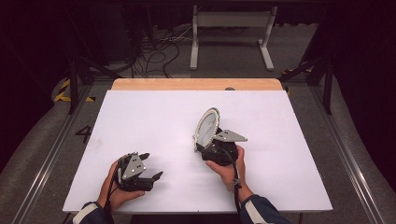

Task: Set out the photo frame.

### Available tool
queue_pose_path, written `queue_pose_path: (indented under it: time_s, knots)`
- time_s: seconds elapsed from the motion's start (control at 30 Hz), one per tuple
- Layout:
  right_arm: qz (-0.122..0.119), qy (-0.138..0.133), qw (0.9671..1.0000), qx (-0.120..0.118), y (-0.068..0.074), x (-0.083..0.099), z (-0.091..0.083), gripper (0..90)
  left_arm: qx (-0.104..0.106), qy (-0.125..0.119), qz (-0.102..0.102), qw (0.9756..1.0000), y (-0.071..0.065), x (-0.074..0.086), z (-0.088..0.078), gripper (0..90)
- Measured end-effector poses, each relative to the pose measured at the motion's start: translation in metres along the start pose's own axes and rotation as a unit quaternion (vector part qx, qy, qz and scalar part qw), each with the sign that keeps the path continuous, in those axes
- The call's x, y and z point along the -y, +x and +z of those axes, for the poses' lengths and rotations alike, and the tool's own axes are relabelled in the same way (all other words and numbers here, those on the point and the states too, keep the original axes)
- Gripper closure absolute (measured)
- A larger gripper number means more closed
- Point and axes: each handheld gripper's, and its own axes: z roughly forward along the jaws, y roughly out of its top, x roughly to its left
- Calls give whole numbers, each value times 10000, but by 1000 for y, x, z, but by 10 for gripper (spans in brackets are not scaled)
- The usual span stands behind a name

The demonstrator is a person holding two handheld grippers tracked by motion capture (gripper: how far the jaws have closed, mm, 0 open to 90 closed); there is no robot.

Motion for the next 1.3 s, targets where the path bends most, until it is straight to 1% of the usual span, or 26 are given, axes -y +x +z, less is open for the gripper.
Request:
queue_pose_path:
  time_s: [0.07,0.1,0.17,0.23,0.27,0.37,0.5,0.57,0.7,0.73,0.8,0.83,0.97,1.07,1.13,1.23,1.3]
  knots:
    - [13,-14,10000,37,1,-1,3,421,8,40,31,10000,0,0,0,215]
    - [47,-27,10000,50,2,-1,4,430,10,37,4,10000,0,0,1,213]
    - [56,-40,9999,111,2,0,7,485,9,36,-8,10000,0,1,1,209]
    - [97,-43,9999,103,1,0,8,555,14,44,-4,10000,0,1,1,207]
    - [84,-52,9999,62,0,1,8,575,3,48,-20,10000,0,1,1,205]
    - [21,-7,10000,-6,-1,1,7,587,6,73,-40,10000,0,2,1,203]
    - [53,65,9998,-157,-5,1,5,611,56,139,-96,9998,1,3,2,201]
    - [21,92,9997,-230,-8,2,3,629,66,135,-85,9999,1,2,3,201]
    - [58,149,9993,-345,-11,4,-2,653,78,143,-90,9998,1,2,3,201]
    - [41,159,9992,-377,-12,4,-2,659,78,147,-64,9998,1,2,3,200]
    - [31,169,9989,-433,-13,4,-4,671,69,130,-106,9998,1,2,3,193]
    - [16,179,9987,-467,-14,4,-4,680,87,112,-134,9998,1,1,4,189]
    - [49,220,9978,-617,-18,5,-8,704,118,115,-118,9998,2,1,4,188]
    - [10,271,9973,-684,-19,6,-11,716,149,116,-94,9998,2,-1,5,187]
    - [58,291,9968,-747,-21,6,-12,725,195,94,-104,9997,2,-2,6,187]
    - [57,330,9961,-819,-22,7,-16,736,260,63,-104,9996,2,-4,8,186]
    - [68,336,9954,-896,-24,9,-18,746,265,67,-87,9996,2,-4,9,185]
